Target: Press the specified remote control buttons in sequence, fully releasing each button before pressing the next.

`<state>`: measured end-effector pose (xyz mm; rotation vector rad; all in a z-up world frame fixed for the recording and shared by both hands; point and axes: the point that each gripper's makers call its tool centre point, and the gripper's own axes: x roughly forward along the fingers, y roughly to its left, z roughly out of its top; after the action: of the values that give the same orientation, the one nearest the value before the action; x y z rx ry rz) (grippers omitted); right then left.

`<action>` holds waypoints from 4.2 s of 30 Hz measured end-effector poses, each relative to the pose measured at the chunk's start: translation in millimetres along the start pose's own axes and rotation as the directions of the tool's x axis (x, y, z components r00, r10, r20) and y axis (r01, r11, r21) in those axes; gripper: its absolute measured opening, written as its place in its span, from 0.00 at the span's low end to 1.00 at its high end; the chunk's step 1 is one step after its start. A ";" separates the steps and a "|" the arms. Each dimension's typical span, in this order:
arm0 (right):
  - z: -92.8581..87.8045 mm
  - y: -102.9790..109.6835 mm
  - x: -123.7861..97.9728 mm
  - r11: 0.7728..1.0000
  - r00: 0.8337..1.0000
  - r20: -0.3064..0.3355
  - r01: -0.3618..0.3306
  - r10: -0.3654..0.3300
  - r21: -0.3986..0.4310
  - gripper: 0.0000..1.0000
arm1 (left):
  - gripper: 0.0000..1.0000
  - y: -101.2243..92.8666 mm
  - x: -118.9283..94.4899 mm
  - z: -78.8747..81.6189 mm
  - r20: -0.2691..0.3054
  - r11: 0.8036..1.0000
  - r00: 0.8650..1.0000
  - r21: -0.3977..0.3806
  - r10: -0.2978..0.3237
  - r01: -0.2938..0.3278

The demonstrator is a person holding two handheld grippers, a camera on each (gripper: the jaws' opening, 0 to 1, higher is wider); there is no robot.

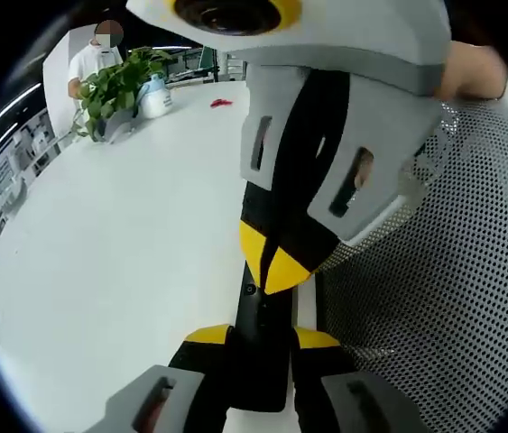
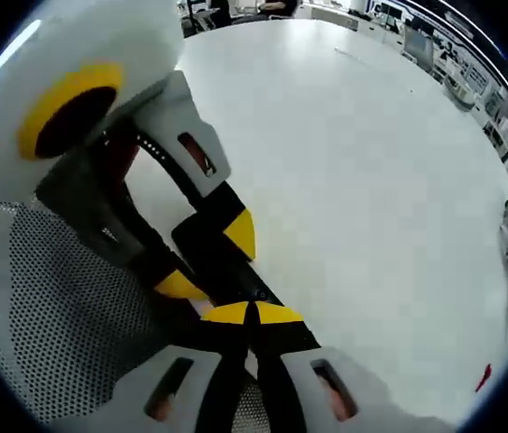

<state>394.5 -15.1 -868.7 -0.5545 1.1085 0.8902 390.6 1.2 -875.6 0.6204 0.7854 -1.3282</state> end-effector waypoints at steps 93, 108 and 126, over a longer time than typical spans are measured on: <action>-7.2 13.2 -1.1 0.973 0.992 -0.039 -0.109 0.119 0.203 0.00 | 0.25 0.2 0.3 1.5 0.004 1.000 1.000 0.003 0.003 -0.003; -6.8 10.4 -1.8 0.972 0.993 -0.036 -0.102 0.112 0.212 0.00 | 0.25 0.3 0.2 1.4 0.004 1.000 1.000 0.000 0.001 -0.001; -7.4 12.8 2.4 0.972 0.992 -0.028 -0.114 0.122 0.204 0.00 | 0.25 1.0 0.3 1.8 0.007 1.000 1.000 -0.016 0.003 -0.002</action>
<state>380.3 -12.9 -873.2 -0.3427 1.2630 0.8593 391.9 -0.3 -874.7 0.6036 0.7886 -1.3201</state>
